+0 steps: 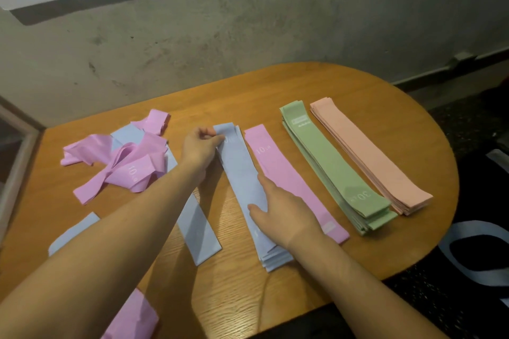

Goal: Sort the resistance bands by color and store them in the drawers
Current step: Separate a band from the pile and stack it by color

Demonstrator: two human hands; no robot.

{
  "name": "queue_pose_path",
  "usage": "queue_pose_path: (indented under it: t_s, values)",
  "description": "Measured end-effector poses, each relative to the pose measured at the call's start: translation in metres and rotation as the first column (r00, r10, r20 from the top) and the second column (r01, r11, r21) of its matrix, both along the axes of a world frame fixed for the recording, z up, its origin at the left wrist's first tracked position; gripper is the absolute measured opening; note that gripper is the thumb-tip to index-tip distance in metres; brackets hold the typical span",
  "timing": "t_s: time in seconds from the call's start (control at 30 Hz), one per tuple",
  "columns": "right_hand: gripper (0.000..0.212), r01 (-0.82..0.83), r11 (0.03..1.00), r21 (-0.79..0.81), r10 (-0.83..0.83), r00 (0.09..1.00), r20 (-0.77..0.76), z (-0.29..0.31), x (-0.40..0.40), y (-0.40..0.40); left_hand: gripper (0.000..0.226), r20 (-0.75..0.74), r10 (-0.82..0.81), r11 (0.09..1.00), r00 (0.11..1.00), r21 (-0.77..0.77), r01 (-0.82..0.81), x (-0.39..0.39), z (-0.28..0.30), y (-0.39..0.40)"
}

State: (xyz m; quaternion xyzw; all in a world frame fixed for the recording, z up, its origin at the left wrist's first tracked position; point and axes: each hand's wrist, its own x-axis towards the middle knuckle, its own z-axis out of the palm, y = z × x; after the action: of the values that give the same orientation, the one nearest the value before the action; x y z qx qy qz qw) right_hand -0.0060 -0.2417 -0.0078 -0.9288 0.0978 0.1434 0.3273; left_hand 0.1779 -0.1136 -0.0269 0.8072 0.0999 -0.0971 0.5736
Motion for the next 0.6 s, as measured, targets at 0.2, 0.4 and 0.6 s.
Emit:
queue_pose_path:
  t_s: [0.2,0.4,0.6]
  values:
    - [0.060,-0.033,0.993,-0.113,0.031,0.999,-0.023,-0.006,-0.005,-0.001,0.023,0.039,0.035,0.999,0.999,0.014,-0.035,-0.010,-0.004,0.002]
    - [0.060,0.010,0.994,-0.105,-0.006,0.999,0.045,-0.008,-0.015,-0.006,0.022,-0.004,0.010,1.000,1.000,-0.027,-0.010,-0.043,0.005,0.019]
    - [0.053,0.103,0.980,0.167,-0.124,0.985,0.119,-0.014,-0.026,-0.013,0.013,-0.075,-0.083,0.975,0.994,-0.211,0.066,-0.103,0.008,0.023]
